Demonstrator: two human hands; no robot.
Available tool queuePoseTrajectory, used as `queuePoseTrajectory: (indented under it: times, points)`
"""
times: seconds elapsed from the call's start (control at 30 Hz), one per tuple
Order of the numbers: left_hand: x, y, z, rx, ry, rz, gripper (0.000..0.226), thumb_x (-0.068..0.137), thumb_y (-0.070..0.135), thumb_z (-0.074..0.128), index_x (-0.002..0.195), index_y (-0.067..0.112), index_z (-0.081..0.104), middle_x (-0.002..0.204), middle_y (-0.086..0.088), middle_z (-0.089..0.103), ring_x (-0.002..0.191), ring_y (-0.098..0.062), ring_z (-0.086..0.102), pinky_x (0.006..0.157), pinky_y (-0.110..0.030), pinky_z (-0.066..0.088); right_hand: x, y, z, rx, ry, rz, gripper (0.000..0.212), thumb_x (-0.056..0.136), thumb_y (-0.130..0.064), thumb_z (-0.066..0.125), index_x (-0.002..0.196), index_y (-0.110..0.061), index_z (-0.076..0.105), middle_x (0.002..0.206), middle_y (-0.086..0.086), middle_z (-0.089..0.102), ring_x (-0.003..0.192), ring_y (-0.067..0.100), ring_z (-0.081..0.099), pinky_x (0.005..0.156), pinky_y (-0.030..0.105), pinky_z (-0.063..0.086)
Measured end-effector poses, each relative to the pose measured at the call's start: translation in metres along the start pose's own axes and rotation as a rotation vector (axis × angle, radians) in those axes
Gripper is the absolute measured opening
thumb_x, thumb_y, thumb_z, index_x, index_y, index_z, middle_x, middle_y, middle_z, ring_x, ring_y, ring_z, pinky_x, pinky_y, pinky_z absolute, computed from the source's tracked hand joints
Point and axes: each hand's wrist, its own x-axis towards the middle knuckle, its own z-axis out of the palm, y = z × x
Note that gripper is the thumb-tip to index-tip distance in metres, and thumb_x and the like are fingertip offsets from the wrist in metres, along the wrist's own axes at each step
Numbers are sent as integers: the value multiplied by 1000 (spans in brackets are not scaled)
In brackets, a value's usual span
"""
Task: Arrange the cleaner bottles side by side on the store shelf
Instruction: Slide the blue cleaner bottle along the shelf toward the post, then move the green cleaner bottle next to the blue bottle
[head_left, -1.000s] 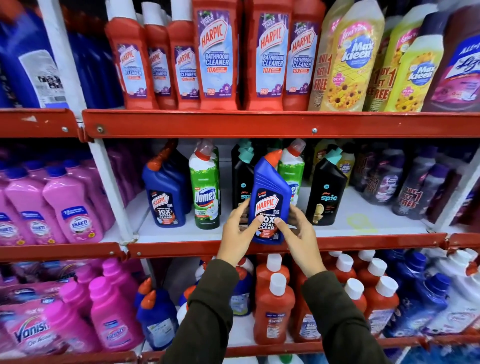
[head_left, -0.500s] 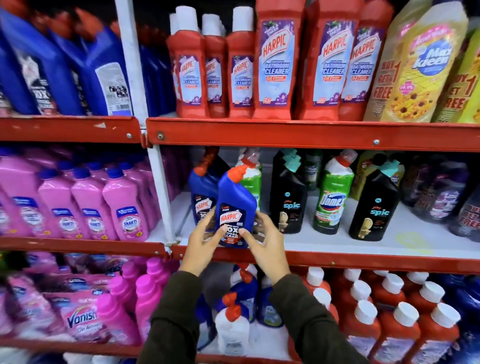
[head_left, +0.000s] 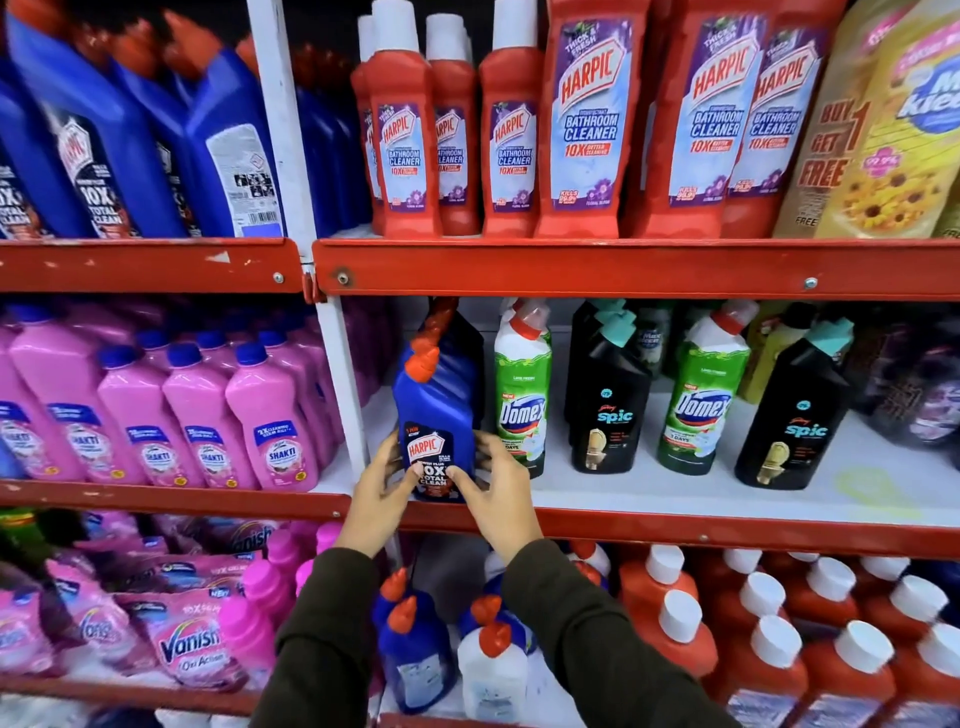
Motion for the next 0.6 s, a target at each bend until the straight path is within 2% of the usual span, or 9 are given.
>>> queuePoseTrajectory:
  times: [0.1,0.2,0.23,0.3,0.33,0.37,0.47,0.53,0.6]
  points:
    - [0,-1,5,8,3,3,55,97,1,53,148,14,37,142,-9,55,132,-21,52,115,-38,41,-2,1,4,3,25,1,47,87,-17,75,130,-15,56,125,3,69,111,7,67,98,32,57]
    - [-3,1,9,2,32,1,54,97,-1,50,147,16,37,138,-6,54,131,-21,51,101,-10,45,-4,-1,7,4,15,-11,48,88,-20,74,131,-17,54,127,2,68,115,13,66,99,38,57]
    - [-4,2,11,-18,54,5,53,97,-1,51,146,16,37,138,-5,53,132,-23,51,101,-8,45,-5,-2,7,-2,4,-18,50,88,-22,73,133,-17,53,129,2,66,118,14,64,101,39,56]
    - [-10,4,19,-41,178,37,54,96,2,54,146,16,40,144,-6,51,136,-24,49,113,-29,45,-10,-1,1,-2,3,-36,54,90,-27,71,138,-20,50,135,-1,61,124,13,60,104,35,54]
    - [-15,7,25,-20,282,75,53,95,3,57,144,17,42,145,-6,51,136,-23,49,116,-40,42,-14,0,-5,28,27,-32,52,91,-27,70,139,-23,50,135,-4,61,122,11,59,100,31,55]
    - [-21,9,33,16,396,134,51,93,4,59,141,17,46,143,-5,52,133,-22,50,115,-44,41,-18,-1,-15,66,67,-30,48,92,-27,69,137,-27,53,131,-6,62,116,8,61,94,27,57]
    - [-36,25,68,105,649,308,38,91,6,57,129,11,56,129,-10,58,122,-24,52,110,-33,39,-28,-3,-55,132,296,-85,29,96,-21,64,123,-30,61,113,-4,66,98,9,63,81,23,54]
    - [-42,38,100,114,606,400,34,93,7,51,126,9,58,125,-7,58,119,-24,53,110,-29,38,-30,0,-88,130,462,-122,23,98,-17,62,118,-26,62,109,1,65,99,10,62,86,25,53]
    - [-45,51,135,101,459,476,32,97,7,45,125,13,59,123,3,55,117,-19,54,107,-32,41,-27,12,-123,109,582,-110,24,99,-15,58,122,-23,60,117,3,62,109,12,60,95,27,49]
